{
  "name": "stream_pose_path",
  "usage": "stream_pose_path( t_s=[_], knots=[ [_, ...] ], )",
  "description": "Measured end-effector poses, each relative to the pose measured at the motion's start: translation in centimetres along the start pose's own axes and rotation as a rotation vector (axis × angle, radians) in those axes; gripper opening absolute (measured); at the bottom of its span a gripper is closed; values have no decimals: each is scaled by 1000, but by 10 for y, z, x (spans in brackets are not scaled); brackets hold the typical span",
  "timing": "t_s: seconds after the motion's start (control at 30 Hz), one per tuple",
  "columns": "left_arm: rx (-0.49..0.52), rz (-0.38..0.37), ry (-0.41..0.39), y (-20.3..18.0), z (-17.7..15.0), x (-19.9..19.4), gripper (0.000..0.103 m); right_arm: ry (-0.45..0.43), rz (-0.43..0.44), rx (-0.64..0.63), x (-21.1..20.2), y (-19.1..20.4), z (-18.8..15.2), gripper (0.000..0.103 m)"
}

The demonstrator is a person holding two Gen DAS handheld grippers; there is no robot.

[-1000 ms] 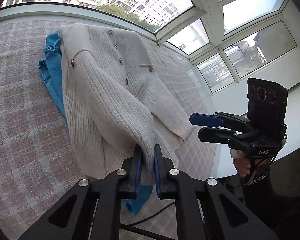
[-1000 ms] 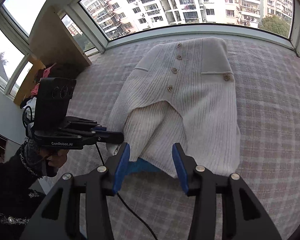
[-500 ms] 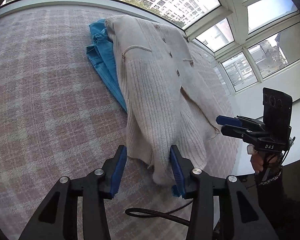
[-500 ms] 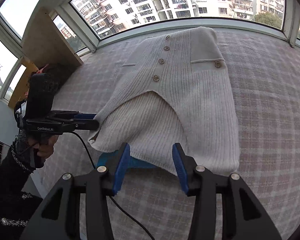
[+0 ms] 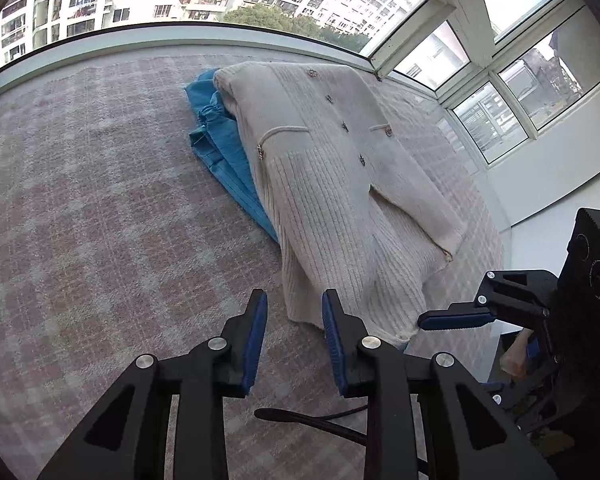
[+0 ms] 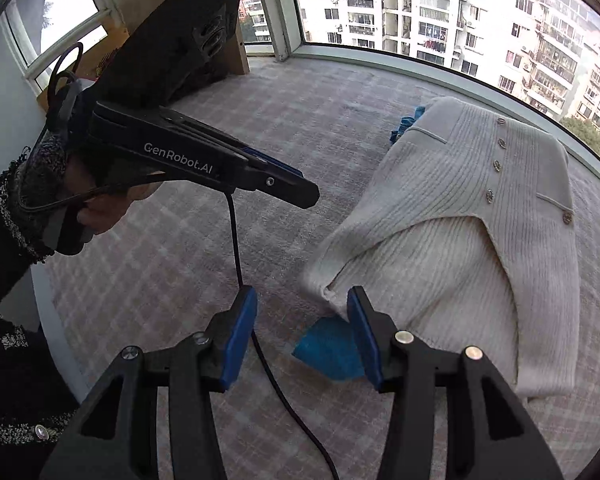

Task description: Fold clothes

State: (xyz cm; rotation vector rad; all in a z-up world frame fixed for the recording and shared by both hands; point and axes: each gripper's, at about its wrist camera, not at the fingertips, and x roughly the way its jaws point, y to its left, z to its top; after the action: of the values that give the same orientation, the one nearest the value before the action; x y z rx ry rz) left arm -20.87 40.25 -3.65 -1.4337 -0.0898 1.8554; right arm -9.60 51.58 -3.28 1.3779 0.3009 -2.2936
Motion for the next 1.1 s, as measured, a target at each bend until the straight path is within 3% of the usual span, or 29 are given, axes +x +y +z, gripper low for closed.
stream_pose_path(
  t_s=[0.1, 0.17, 0.2, 0.23, 0.37, 0.43, 0.6, 0.67, 0.7, 0.73, 0.97, 1.1],
  knots=[
    [0, 2, 7, 9, -5, 1, 26, 43, -137, -159, 14, 17, -2, 47],
    [10, -9, 22, 14, -10, 4, 26, 65, -159, -198, 19, 16, -4, 42],
    [8, -15, 26, 17, -13, 6, 27, 75, -135, -167, 19, 9, -2, 19],
    [4, -21, 28, 19, -14, 9, 27, 77, -114, -122, 18, 0, 1, 10],
    [20, -57, 40, 18, -16, 22, 27, -7, -28, 80, -18, -41, 17, 9],
    [36, -74, 47, 15, -13, 31, 35, -57, 3, 157, -41, -59, 22, 9],
    [56, -112, 71, 10, 0, 55, 37, -147, 44, 278, -81, -88, 32, 9],
    [35, -174, 83, 10, 4, 64, 35, -156, 28, 278, -86, -90, 35, 9],
    [28, -201, 93, 9, 4, 67, 26, -156, 21, 274, -88, -90, 35, 9],
    [24, -226, 100, 8, 5, 69, 8, -156, 17, 272, -89, -91, 34, 9],
    [54, -279, 53, -18, 11, 37, 2, -202, 57, 312, -89, -106, 42, 9],
    [-30, -406, 17, -22, 18, 31, 3, -171, 77, 300, -81, -100, 40, 9]
  ],
)
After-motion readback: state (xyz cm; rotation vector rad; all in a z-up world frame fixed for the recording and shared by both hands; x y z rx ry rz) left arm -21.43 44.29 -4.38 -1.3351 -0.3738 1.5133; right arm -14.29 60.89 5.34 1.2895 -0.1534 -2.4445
